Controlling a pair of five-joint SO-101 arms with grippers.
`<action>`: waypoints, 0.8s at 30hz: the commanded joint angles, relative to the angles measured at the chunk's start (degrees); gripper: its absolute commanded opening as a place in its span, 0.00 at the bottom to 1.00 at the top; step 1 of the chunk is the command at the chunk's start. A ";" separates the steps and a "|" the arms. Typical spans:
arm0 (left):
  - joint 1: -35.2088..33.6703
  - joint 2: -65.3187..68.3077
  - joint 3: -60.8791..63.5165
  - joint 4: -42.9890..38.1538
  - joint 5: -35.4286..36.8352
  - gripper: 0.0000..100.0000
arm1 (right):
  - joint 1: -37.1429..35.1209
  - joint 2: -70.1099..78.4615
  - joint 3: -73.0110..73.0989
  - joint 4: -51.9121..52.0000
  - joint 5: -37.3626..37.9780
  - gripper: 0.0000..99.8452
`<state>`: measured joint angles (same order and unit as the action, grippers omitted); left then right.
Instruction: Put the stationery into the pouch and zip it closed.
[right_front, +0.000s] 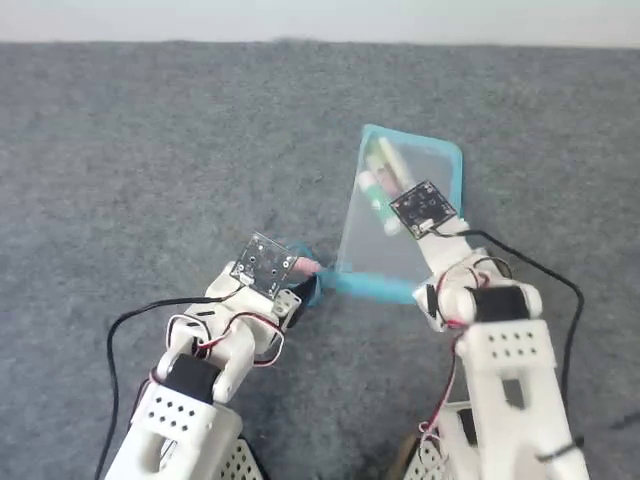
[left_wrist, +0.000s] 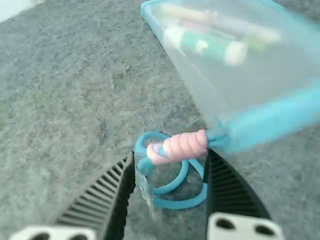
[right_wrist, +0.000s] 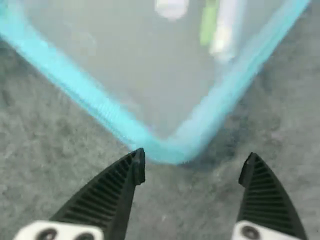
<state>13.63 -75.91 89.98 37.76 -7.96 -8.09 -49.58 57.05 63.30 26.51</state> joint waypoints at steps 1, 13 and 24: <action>1.05 0.35 -3.21 4.40 -4.84 0.21 | 0.04 -7.34 -3.78 0.66 -3.60 0.30; -10.90 0.35 -3.91 -2.73 4.75 0.21 | 0.04 -9.89 -1.67 0.13 -9.41 0.30; -15.21 -1.93 -3.65 -6.15 11.60 0.21 | 0.48 -9.89 -0.88 0.13 -9.58 0.01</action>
<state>-1.32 -76.00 89.71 33.45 1.98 -8.09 -57.67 56.88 63.38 17.71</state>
